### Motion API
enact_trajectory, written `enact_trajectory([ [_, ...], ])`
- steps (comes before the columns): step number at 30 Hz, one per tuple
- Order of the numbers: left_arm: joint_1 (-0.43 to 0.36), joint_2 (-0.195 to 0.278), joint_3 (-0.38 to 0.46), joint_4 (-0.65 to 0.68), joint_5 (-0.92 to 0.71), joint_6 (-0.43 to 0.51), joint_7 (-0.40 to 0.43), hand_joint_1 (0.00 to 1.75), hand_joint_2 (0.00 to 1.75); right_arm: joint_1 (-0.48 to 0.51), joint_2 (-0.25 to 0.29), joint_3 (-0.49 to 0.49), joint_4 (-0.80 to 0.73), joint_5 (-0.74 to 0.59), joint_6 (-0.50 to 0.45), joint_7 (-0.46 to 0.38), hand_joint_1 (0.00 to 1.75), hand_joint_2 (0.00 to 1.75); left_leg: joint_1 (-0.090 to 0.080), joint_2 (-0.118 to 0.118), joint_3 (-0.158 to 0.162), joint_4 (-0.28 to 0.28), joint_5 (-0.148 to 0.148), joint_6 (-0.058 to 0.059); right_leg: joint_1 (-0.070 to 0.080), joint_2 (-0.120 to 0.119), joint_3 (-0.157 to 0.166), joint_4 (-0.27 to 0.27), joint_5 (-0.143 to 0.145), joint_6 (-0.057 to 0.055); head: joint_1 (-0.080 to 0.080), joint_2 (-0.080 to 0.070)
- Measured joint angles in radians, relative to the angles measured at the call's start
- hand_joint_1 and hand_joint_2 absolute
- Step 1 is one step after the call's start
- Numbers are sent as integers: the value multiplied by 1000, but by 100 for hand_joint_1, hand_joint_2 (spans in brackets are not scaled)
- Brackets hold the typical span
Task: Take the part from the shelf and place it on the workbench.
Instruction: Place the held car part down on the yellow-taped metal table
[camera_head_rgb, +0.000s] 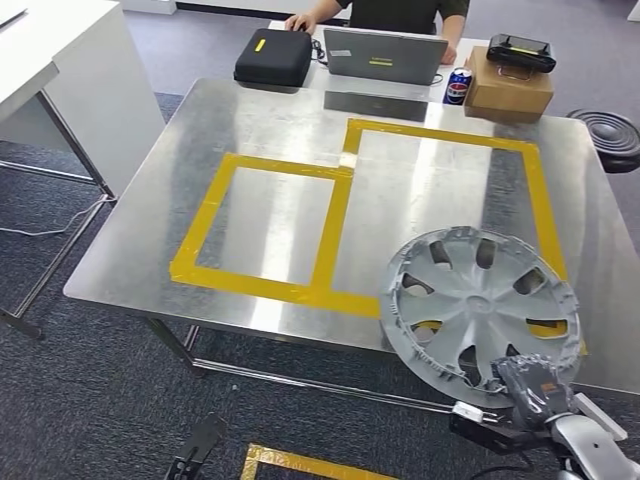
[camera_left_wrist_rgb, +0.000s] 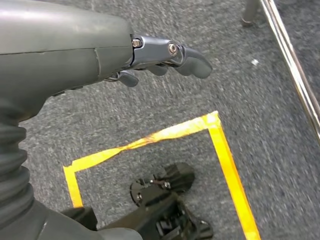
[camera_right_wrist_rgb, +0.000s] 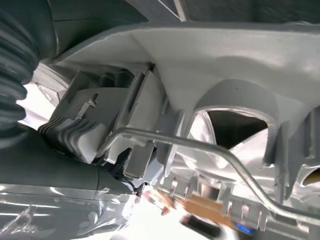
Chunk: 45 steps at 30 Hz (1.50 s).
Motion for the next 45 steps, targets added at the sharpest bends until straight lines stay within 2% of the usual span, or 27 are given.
enact_trajectory([
  [3,6,-13,-7,0,0,-5,-15,0,175,231,-23,-177,-130,-43,1,6,175,175,-1,-13,1,0,-2,3,-1,-13,7,-1,-6,2,1,0],
  [6,6,-20,-10,0,8,-3,-18,0,175,427,-6,-352,-270,-25,47,-21,175,175,-2,-13,1,0,-5,2,-1,-10,7,-1,-7,2,0,0],
  [8,2,-23,-13,0,11,-2,-18,0,175,501,26,-448,-346,11,102,-56,175,175,-2,-8,2,0,-7,0,-1,-4,6,-1,-7,2,0,0],
  [11,-3,-25,-19,0,12,-2,-18,0,175,549,79,-549,-414,61,163,-109,175,175,-2,-2,4,0,-9,-1,-1,2,4,-1,-8,1,0,0],
  [14,-5,-27,-25,0,14,1,-18,0,175,573,121,-614,-451,84,192,-139,175,175,-2,-1,5,0,-9,-1,-1,2,4,-1,-8,1,0,0],
  [16,-5,-27,-27,0,21,8,-18,0,175,583,161,-664,-480,106,229,-187,175,175,-2,-1,5,0,-9,-1,-1,2,4,-1,-8,1,0,0],
  [21,-2,-21,-27,0,52,28,-19,0,175,584,294,-852,-564,197,356,-413,175,175,-2,-1,5,0,-9,-1,-1,2,5,0,-8,1,0,0],
  [25,4,-13,-27,0,65,34,-22,0,175,561,381,-989,-600,248,399,-557,175,175,-2,-1,5,0,-9,-1,-1,2,5,0,-9,0,0,0],
  [30,8,-10,-27,0,66,35,-23,0,175,533,436,-1074,-607,282,403,-601,175,175,-2,-1,5,0,-10,0,-1,2,5,0,-9,0,0,0],
  [34,8,-8,-27,0,66,35,-23,0,175,521,466,-1109,-610,290,404,-614,175,175,-2,-1,5,0,-10,0,-1,2,5,0,-9,0,0,0],
  [37,9,-7,-27,0,66,37,-23,0,175,503,485,-1130,-614,312,398,-661,175,175,-2,-1,5,0,-10,0,-1,2,5,0,-9,0,0,0],
  [45,8,-7,-27,0,67,49,-23,0,175,513,511,-1121,-673,311,350,-690,175,175,-2,-1,5,0,-10,0,-1,2,5,0,-9,0,0,0],
])
